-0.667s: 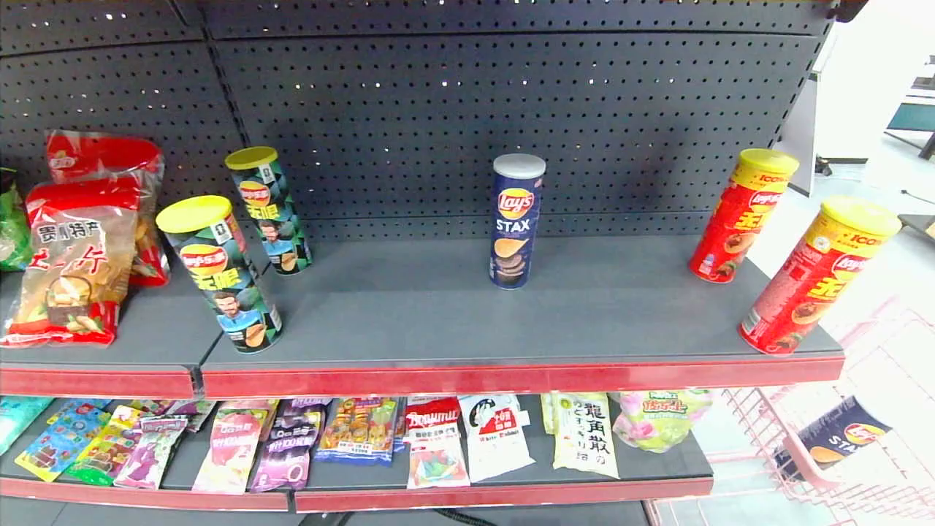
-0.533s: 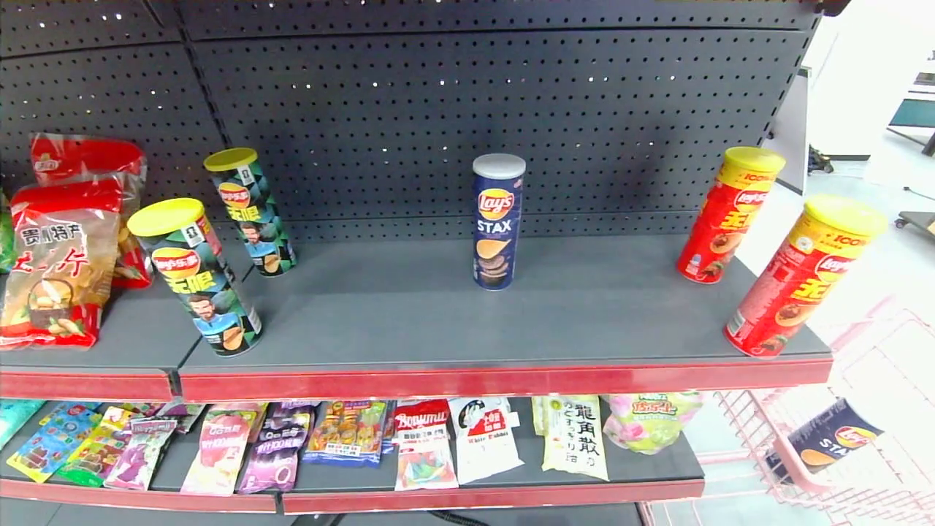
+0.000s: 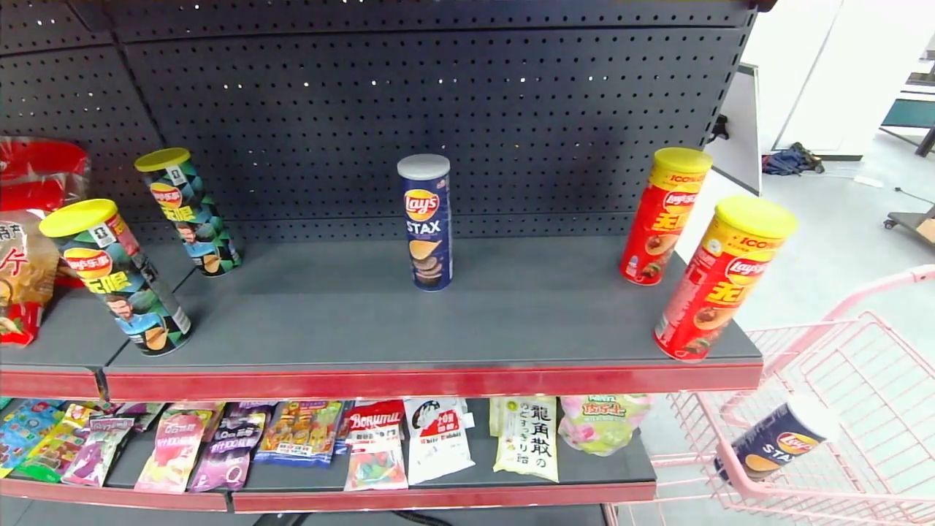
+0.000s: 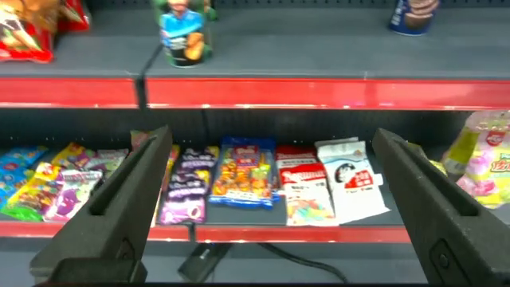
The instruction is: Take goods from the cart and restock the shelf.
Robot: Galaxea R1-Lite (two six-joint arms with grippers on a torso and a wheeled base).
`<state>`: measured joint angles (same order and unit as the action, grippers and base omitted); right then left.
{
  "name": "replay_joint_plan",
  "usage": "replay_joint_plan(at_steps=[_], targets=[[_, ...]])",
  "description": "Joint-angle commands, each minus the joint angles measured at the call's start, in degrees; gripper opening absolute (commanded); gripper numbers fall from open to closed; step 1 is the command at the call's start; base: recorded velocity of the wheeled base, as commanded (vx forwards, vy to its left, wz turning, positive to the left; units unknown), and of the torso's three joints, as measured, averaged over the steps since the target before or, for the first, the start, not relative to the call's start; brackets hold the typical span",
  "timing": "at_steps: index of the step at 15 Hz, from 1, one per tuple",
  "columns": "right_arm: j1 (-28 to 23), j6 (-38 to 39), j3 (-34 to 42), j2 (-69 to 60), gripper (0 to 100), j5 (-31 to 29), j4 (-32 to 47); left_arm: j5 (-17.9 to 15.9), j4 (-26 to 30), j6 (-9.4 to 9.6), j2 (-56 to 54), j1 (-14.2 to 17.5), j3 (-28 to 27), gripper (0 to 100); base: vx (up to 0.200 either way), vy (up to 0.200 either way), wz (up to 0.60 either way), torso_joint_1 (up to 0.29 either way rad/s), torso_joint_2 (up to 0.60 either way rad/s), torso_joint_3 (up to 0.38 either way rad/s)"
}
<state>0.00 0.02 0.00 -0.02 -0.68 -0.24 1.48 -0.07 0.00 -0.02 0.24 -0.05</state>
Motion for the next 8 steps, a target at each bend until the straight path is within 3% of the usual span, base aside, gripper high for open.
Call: replay_joint_plan(at_steps=[1,8], targets=[[0.0,0.06,0.0,0.02,100,-0.02,-0.02,0.02,-0.1,0.0,0.02,0.02,0.05,100,0.0,-0.2,0.0,0.002,0.0,0.022],[0.0,0.06,0.0,0.02,100,-0.02,-0.02,0.02,-0.01,0.0,0.02,0.02,0.05,100,0.0,-0.2,0.0,0.002,0.0,0.005]])
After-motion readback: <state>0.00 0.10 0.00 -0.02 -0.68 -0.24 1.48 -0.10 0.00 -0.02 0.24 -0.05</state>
